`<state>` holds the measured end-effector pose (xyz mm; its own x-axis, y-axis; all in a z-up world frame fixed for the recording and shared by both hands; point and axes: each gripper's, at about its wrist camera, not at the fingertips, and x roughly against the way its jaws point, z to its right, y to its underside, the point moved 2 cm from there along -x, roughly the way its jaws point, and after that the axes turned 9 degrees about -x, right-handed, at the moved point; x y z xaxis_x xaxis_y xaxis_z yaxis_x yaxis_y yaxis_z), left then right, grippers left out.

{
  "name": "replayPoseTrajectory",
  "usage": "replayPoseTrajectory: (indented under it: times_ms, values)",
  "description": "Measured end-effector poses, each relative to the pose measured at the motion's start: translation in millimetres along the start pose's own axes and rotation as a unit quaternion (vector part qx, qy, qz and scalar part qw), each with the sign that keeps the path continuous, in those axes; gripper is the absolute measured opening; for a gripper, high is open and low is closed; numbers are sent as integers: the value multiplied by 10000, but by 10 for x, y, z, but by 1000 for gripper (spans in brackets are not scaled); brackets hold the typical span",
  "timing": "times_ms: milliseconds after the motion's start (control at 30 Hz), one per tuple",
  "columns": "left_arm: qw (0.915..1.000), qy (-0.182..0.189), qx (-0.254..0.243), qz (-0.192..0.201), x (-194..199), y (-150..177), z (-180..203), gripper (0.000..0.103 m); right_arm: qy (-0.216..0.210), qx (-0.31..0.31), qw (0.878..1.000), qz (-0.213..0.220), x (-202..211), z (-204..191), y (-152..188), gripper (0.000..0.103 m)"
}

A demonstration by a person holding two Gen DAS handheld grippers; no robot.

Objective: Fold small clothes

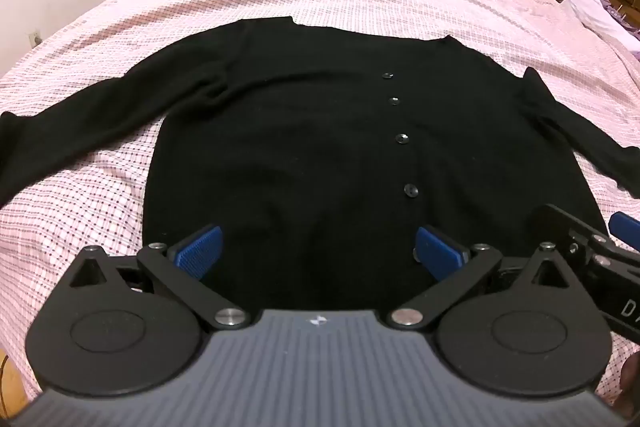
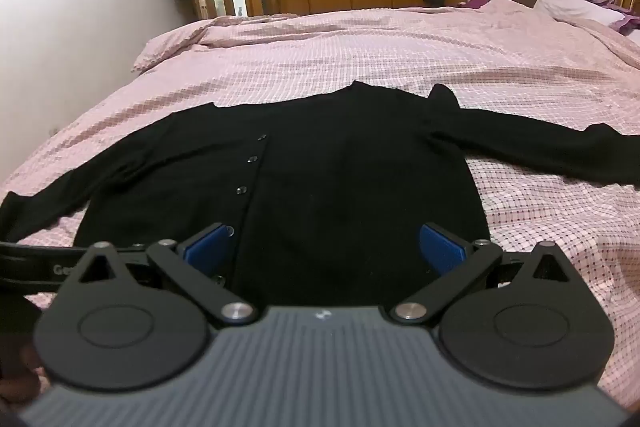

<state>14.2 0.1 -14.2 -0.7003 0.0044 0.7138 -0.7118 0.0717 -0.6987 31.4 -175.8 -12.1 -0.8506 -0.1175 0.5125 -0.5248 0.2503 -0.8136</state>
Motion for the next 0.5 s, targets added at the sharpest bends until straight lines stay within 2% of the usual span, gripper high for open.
replayPoseTrajectory:
  times_ms: [500]
  values:
    - [10000, -31, 16, 59, 43, -34, -17, 103, -82, -16, 10000, -27, 17, -2, -28, 103]
